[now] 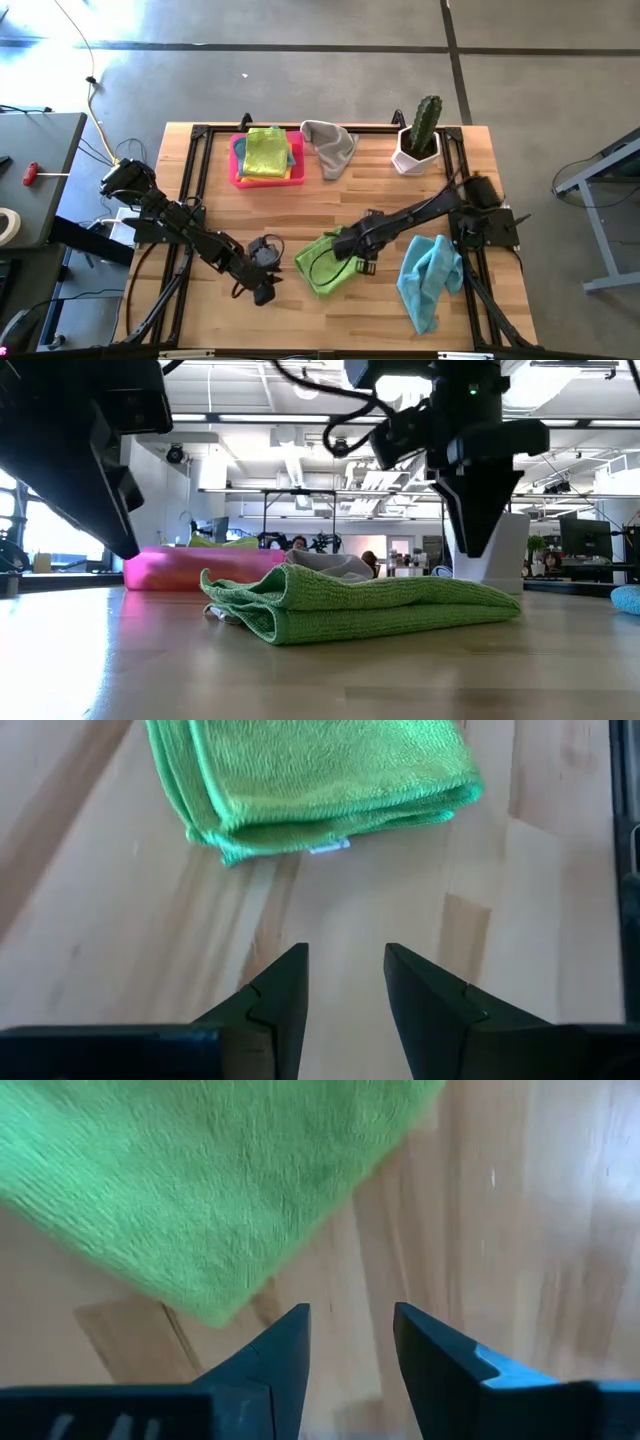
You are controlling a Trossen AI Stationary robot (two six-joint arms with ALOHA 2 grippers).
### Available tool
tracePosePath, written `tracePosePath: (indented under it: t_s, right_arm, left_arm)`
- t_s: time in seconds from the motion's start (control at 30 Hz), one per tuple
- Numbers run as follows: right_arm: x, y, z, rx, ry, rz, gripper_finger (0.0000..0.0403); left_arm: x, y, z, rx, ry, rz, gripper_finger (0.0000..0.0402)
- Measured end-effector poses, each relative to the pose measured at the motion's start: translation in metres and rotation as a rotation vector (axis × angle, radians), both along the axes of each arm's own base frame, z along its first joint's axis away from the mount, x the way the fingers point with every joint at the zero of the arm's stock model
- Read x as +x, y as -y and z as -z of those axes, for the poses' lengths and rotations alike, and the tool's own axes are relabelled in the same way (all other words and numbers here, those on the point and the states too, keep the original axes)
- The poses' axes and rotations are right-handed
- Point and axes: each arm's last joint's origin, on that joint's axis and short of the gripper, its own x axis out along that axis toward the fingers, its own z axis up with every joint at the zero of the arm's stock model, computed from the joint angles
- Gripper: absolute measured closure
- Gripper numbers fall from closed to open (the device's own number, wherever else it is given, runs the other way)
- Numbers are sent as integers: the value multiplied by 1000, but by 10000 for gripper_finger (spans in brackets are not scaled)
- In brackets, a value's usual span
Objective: Fold microfiber towels
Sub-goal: Fold the green towel on the table, then put the green towel into the bin
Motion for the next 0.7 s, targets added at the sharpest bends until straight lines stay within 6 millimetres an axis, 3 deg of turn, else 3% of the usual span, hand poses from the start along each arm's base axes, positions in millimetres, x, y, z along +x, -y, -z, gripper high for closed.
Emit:
tracePosePath:
  t_s: [0.17,0.33,0.5,0.7]
  right_arm:
    - [-21,10,-3,75,250,-100,265]
    - [-42,17,11,60,418,-398,265]
    - [-40,17,25,-6,578,-672,265]
    - [-31,24,28,23,691,-723,265]
  left_arm:
    - [-3,5,0,-116,2,-148,277]
    - [-3,9,6,-251,-9,-317,265]
    - [6,11,14,-373,19,-441,238]
    - [23,10,24,-479,104,-497,199]
